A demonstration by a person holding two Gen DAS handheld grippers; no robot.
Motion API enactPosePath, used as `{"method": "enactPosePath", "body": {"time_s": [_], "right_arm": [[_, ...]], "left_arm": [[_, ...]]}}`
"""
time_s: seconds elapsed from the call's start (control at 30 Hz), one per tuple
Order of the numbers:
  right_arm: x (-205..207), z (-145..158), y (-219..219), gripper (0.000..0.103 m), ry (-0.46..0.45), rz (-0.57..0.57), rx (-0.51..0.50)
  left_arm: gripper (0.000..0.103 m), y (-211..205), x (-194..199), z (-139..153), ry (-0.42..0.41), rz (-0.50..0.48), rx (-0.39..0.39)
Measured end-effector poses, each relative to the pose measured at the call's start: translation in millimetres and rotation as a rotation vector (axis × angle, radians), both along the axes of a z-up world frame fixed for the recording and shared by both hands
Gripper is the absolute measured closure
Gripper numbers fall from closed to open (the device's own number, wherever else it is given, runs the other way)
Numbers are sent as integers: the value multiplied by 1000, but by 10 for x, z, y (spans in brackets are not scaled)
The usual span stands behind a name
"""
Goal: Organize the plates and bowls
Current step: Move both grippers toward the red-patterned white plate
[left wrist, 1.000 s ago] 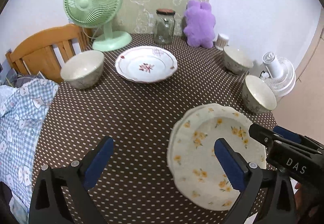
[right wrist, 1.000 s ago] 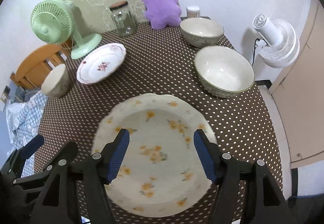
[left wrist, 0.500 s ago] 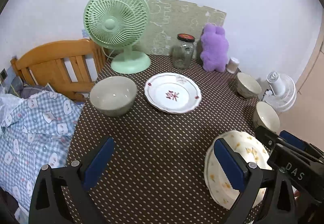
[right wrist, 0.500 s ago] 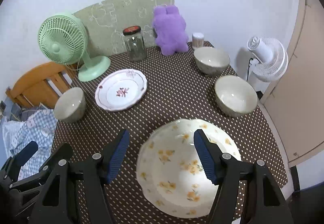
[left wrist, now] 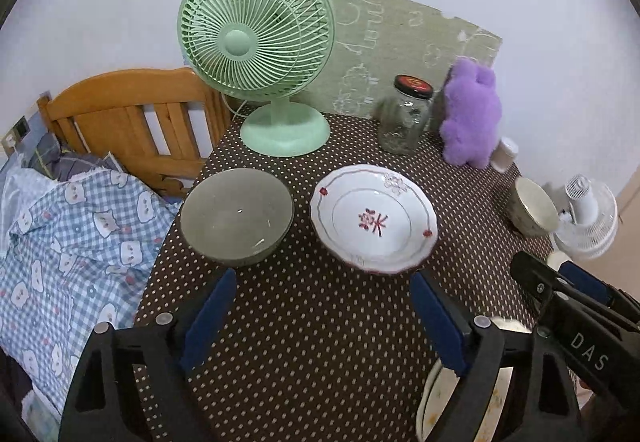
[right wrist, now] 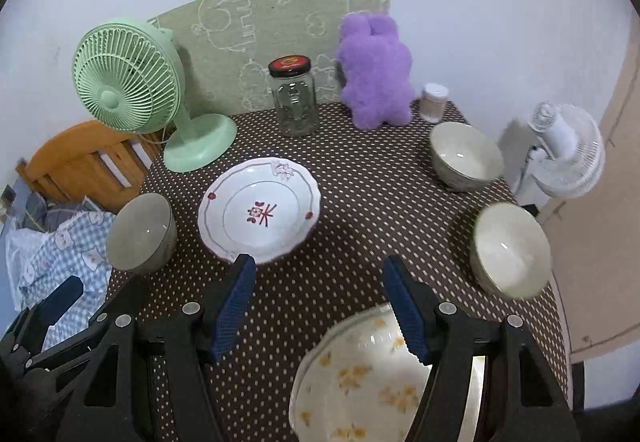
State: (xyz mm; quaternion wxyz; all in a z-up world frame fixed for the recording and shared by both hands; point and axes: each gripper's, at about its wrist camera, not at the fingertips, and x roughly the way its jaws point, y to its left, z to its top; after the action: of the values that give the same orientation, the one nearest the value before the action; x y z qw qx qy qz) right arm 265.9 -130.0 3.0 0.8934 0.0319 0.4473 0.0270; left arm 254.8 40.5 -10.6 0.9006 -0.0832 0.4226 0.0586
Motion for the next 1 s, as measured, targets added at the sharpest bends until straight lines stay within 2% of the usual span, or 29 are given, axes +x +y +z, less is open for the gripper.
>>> {"method": "enactPosePath", "body": {"time_s": [0.3,0.47,0.7,0.87,1.0], "right_arm": [[761,-256,18,34,20,123,-18],[1111,-476,25,34,47,166,2],[1471,-868,71,34,102,196,4],[1647,-1125,94,34,142,206,10],[1754,-1281,98,34,171,196,24]], "left_arm": [[25,-120,575,-326,62,104,16],[26,-196,820,-560,91,123,15],[28,-259,1060,-889,137,137,2],[30,-258,1217,-1089,154,158,35],[36,-233,1340,-1222,177,157,52]]}}
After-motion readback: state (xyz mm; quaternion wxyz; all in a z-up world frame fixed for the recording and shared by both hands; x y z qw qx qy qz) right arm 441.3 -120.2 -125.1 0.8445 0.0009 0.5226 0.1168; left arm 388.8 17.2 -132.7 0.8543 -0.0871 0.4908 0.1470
